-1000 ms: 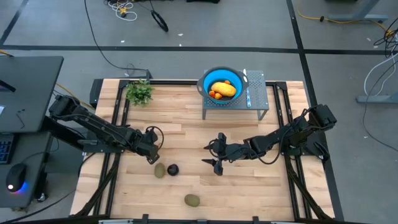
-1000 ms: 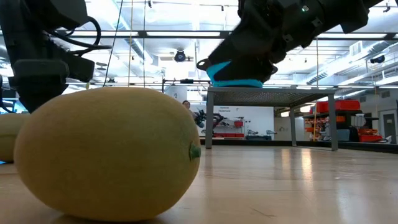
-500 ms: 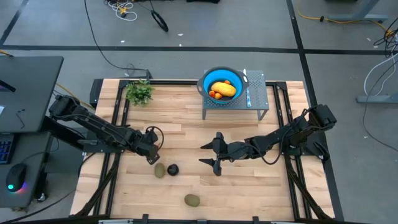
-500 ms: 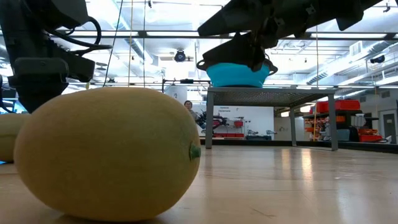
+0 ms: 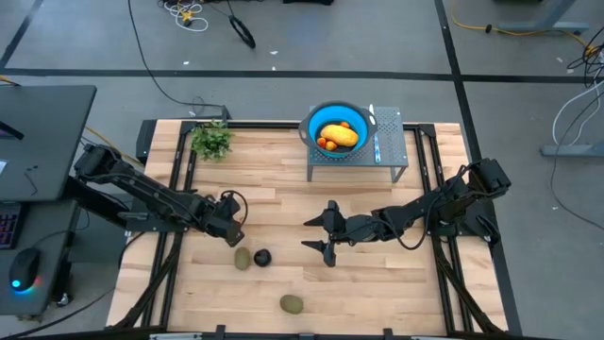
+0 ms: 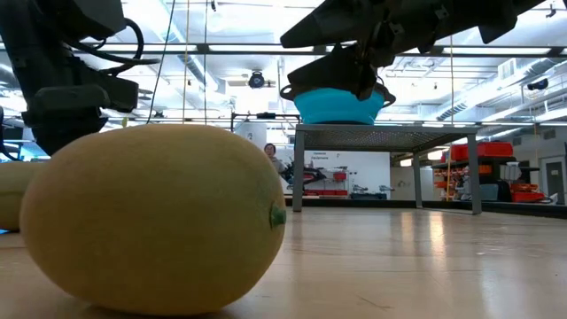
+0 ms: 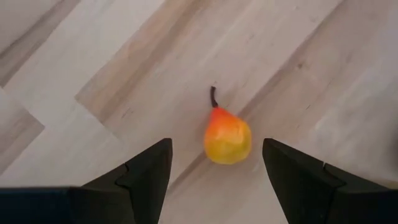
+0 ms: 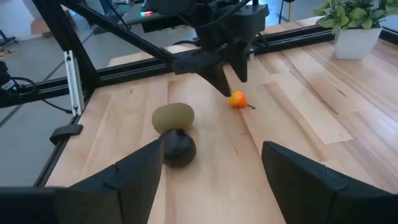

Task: Pick & Place Fruit
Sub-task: Put the yellow peach into the blue strainer bowl

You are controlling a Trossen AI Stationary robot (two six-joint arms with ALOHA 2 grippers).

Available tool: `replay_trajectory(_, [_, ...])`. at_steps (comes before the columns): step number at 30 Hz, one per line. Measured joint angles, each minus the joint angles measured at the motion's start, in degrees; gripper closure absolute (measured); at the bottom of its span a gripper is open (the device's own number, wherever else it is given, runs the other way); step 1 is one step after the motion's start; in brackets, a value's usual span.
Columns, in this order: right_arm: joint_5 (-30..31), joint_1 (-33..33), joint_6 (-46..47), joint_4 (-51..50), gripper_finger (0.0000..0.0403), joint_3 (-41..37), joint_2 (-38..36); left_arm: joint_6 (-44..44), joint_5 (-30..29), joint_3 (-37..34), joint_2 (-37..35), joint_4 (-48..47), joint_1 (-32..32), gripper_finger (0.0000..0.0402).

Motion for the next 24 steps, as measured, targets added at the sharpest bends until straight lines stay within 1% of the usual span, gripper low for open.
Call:
replay_trajectory(4, [0.0, 0.0, -0.4, -0.1, 0.0121, 0.0, 0.0, -1.2, -0.9, -3.0, 0.0, 3.9, 0.0, 0.0141])
replay_trajectory(8, [-0.2, 0.2, -0.4, -0.6, 0.0121, 0.0, 0.0, -1.8, -1.9, -6.4, 0.0, 7.3, 0.0, 0.013])
replay_trajectory(11, [-0.1, 0.2, -0.7, -1.4, 0.0121, 0.0, 0.0, -1.6, -2.0, -7.2, 0.0, 8.4, 0.0, 0.0119])
replay_trajectory(14, [-0.1, 0.2, -1.0, -1.5, 0.0121, 0.0, 0.0, -1.2, -1.5, -7.2, 0.0, 9.7, 0.0, 0.0118])
replay_trajectory(18, [-0.1, 0.2, -1.0, -1.5, 0.0121, 0.0, 0.0, -1.1, -2.5, -7.2, 0.0, 10.3, 0.0, 0.0142])
replay_trajectory(24, [-0.1, 0.6, -1.0, -1.6, 0.0121, 0.0, 0.0, -0.4, -1.4, -7.2, 0.0, 10.2, 0.0, 0.0206])
